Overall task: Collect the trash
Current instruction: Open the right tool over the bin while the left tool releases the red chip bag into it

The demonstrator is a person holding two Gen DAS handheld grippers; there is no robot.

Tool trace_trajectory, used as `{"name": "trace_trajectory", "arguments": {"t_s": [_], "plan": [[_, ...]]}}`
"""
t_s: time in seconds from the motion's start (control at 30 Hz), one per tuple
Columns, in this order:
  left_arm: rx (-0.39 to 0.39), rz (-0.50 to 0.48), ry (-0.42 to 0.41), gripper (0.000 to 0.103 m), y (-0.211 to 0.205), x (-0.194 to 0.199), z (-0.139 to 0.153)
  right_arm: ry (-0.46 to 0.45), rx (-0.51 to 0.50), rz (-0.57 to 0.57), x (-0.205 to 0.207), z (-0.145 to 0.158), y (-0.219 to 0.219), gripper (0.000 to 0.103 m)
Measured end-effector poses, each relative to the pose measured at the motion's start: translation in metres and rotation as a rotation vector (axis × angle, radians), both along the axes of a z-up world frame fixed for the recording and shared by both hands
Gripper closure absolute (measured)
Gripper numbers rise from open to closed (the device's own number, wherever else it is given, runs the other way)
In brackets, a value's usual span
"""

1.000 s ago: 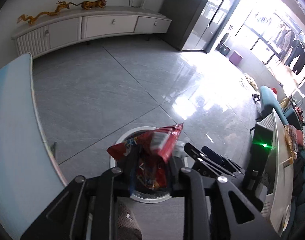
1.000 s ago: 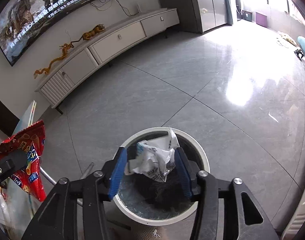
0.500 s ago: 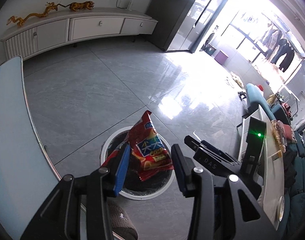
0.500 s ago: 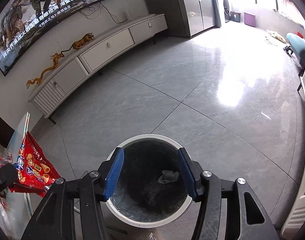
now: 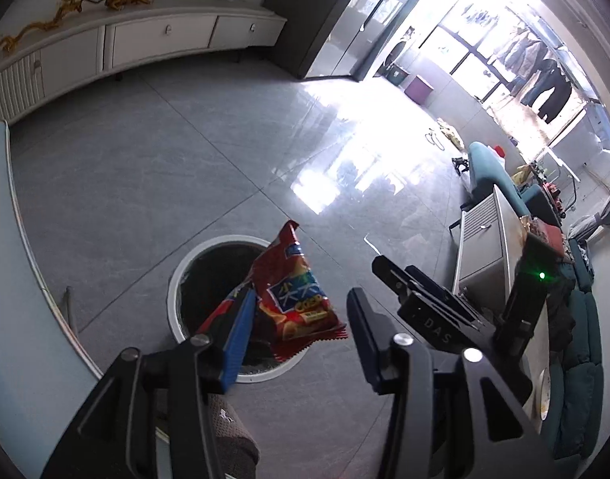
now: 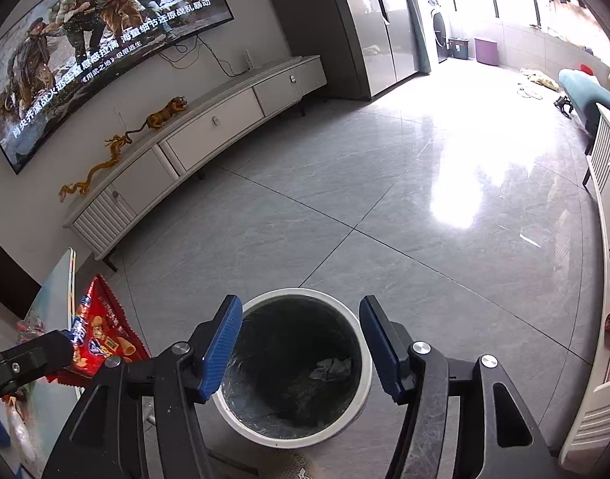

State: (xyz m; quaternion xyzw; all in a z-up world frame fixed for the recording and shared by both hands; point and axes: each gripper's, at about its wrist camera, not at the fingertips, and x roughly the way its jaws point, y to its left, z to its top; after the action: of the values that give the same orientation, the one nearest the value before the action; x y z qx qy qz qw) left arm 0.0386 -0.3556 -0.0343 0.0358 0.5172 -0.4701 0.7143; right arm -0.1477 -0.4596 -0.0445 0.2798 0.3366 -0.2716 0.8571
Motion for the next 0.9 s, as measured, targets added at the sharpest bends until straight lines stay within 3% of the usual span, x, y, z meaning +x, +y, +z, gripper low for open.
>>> {"name": "trace_trajectory", "arguments": {"t_s": [0.07, 0.3, 0.5, 0.7, 0.9], "plan": [[0.031, 0.023, 0.050, 0.038, -0.011, 0.011, -0.012, 0.002, 0.017, -0.007, 0.001, -0.007, -0.006, 0.044], [0.090, 0.077, 0.238, 0.037, -0.042, 0.052, -0.059, 0.028, 0.092, 0.051, 0.019, -0.044, -0.015, 0.044], [0.124, 0.099, 0.341, 0.037, -0.060, 0.067, -0.096, 0.029, 0.167, 0.098, 0.026, -0.069, -0.023, 0.044], [0.142, 0.149, 0.426, 0.037, -0.077, 0.082, -0.131, -0.031, 0.261, 0.226, 0.040, -0.082, -0.013, 0.044], [0.118, 0.119, 0.500, 0.037, -0.082, 0.077, -0.137, 0.001, 0.276, 0.225, 0.055, -0.100, -0.019, 0.044]]}}
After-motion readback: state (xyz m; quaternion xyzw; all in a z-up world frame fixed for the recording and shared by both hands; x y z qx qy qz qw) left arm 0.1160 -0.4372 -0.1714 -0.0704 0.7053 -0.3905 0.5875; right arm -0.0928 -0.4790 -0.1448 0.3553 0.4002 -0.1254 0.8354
